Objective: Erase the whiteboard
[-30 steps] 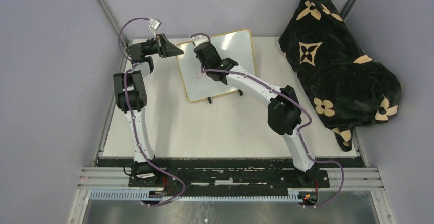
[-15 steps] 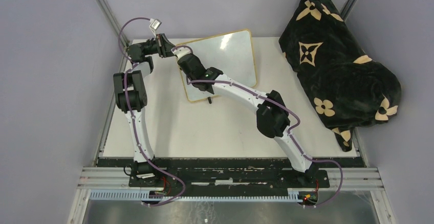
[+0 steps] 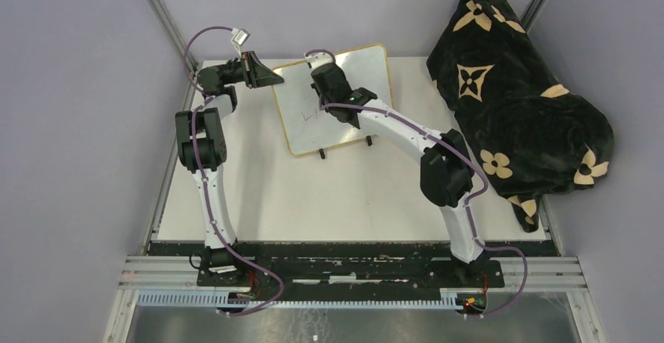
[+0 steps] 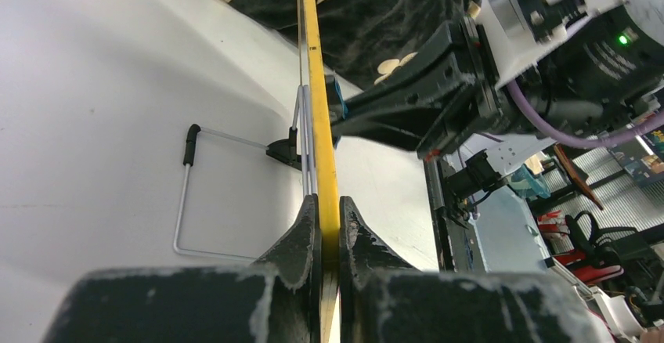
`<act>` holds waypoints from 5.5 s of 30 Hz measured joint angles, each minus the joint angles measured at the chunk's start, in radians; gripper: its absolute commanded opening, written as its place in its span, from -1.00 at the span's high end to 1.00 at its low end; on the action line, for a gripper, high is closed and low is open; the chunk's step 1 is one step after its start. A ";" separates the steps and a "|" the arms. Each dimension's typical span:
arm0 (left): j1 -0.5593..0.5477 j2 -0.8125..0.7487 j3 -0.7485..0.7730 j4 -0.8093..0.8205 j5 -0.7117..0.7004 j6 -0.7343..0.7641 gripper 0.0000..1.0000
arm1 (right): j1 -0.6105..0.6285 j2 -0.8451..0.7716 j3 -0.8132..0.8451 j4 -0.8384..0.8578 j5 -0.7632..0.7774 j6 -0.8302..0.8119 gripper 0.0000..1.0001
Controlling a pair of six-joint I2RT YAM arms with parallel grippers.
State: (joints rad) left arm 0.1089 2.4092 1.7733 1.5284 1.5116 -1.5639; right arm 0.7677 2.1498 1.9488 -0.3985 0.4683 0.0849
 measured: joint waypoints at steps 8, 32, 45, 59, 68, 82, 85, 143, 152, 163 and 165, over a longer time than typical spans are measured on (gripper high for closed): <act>0.002 -0.001 0.000 0.000 0.001 0.000 0.94 | 0.006 -0.019 -0.041 0.030 0.026 0.008 0.98; 0.002 -0.002 0.000 0.000 0.007 0.011 0.94 | 0.146 0.060 -0.092 0.064 0.004 0.001 0.99; 0.001 -0.002 0.000 0.000 -0.009 0.013 0.94 | -0.021 -0.059 -0.155 0.062 -0.027 0.016 0.98; 0.018 -0.003 0.000 0.000 0.001 0.012 0.94 | 0.217 0.211 0.212 -0.013 0.032 -0.018 0.99; 0.011 -0.004 0.000 0.000 0.001 0.013 0.94 | 0.190 0.182 0.148 -0.013 0.018 -0.026 0.99; 0.006 -0.004 -0.010 0.000 -0.010 0.014 0.94 | 0.013 0.032 0.046 -0.034 -0.031 0.008 0.98; 0.008 -0.004 -0.012 0.000 -0.009 0.014 0.94 | 0.031 0.055 0.100 -0.058 -0.018 0.006 0.98; 0.003 -0.023 0.018 -0.001 0.043 -0.072 -0.47 | -0.089 -0.155 -0.164 0.032 -0.021 0.060 0.98; 0.034 -0.022 0.083 -0.001 0.044 -0.096 -0.98 | -0.089 -0.217 -0.204 0.032 -0.027 0.060 0.98; 0.134 -0.036 0.060 -0.002 0.043 -0.122 -0.98 | -0.089 -0.352 -0.212 -0.018 -0.026 0.035 0.99; 0.156 -0.071 -0.018 -0.003 0.044 -0.122 -0.98 | -0.089 -0.384 -0.212 -0.048 -0.026 0.029 0.99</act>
State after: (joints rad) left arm 0.2649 2.3383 1.7554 1.5253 1.5558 -1.6859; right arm 0.6788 1.7660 1.7367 -0.4469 0.4423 0.1143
